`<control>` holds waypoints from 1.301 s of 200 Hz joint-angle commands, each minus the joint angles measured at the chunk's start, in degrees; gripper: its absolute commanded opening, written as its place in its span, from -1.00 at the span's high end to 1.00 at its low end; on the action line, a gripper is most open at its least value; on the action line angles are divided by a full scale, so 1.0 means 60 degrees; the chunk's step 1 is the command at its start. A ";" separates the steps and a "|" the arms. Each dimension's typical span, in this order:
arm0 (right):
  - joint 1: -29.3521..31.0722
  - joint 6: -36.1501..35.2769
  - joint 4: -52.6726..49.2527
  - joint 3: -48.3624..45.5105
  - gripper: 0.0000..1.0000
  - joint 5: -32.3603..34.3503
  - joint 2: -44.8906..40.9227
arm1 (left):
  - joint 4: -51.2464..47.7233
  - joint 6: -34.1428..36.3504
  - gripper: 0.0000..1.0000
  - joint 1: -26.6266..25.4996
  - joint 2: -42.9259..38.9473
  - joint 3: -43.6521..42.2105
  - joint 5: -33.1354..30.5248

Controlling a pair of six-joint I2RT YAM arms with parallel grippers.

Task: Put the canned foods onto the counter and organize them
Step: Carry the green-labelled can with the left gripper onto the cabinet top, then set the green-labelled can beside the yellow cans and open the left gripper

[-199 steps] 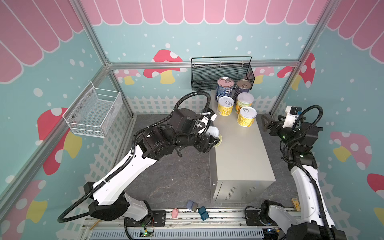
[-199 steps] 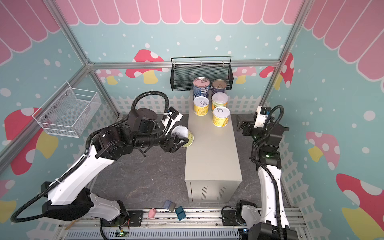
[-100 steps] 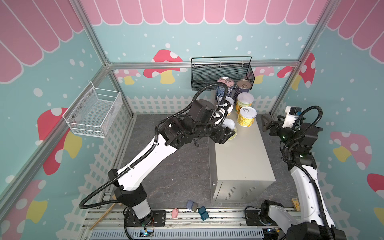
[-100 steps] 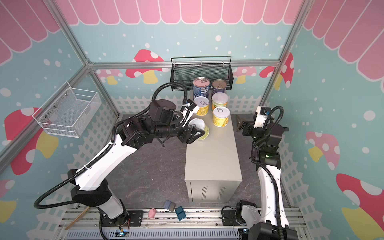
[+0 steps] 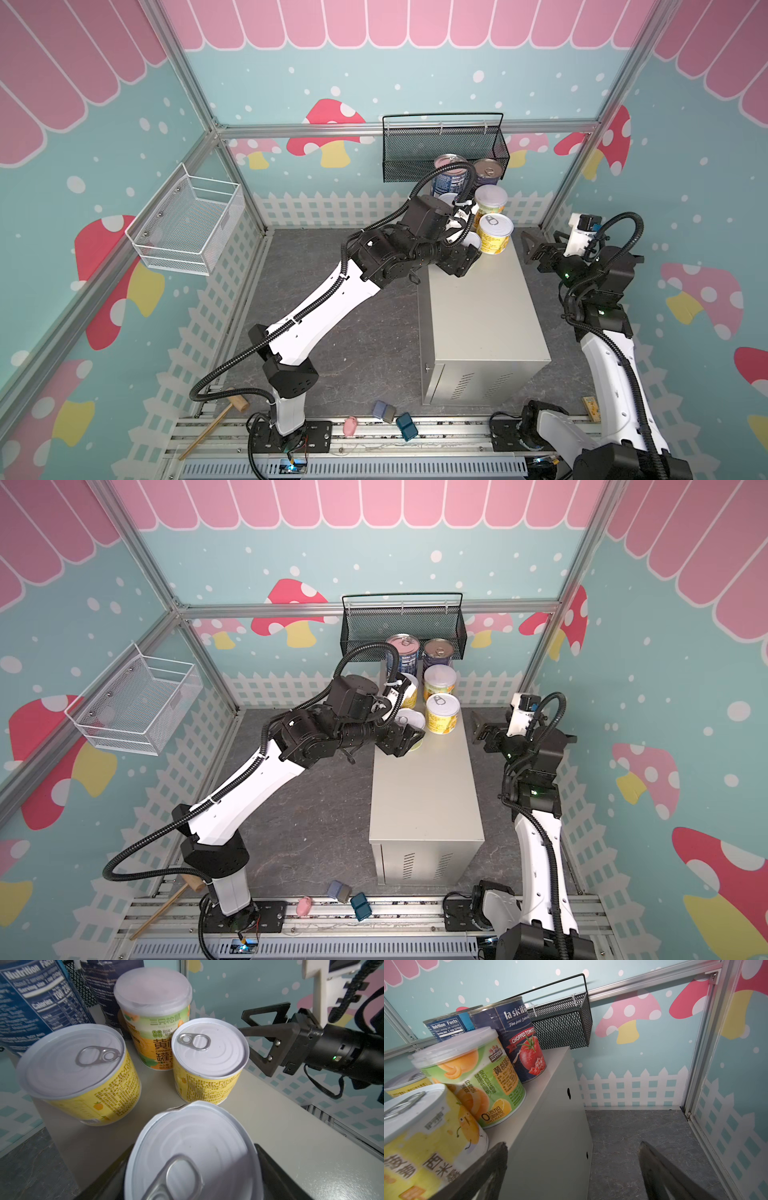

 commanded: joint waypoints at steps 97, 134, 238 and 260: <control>0.0049 0.0016 0.0239 -0.0125 -0.99 -0.0188 -0.0086 | 0.1666 -0.0151 -0.81 0.0047 -0.1737 -0.3091 0.0278; 0.0041 0.0055 0.0238 -0.0095 -0.99 -0.0228 -0.0086 | 0.2897 -0.0591 -0.78 0.0119 -0.2335 -0.4319 0.0389; 0.0053 0.0002 0.0224 -0.0125 -0.99 -0.0220 -0.0115 | 0.4836 -0.1228 -0.60 0.0120 -0.2429 -0.5653 -0.0575; 0.0059 -0.0013 0.0224 -0.0139 -0.99 -0.0220 -0.0116 | 0.4850 -0.1101 -0.53 0.0120 -0.2343 -0.5625 -0.0789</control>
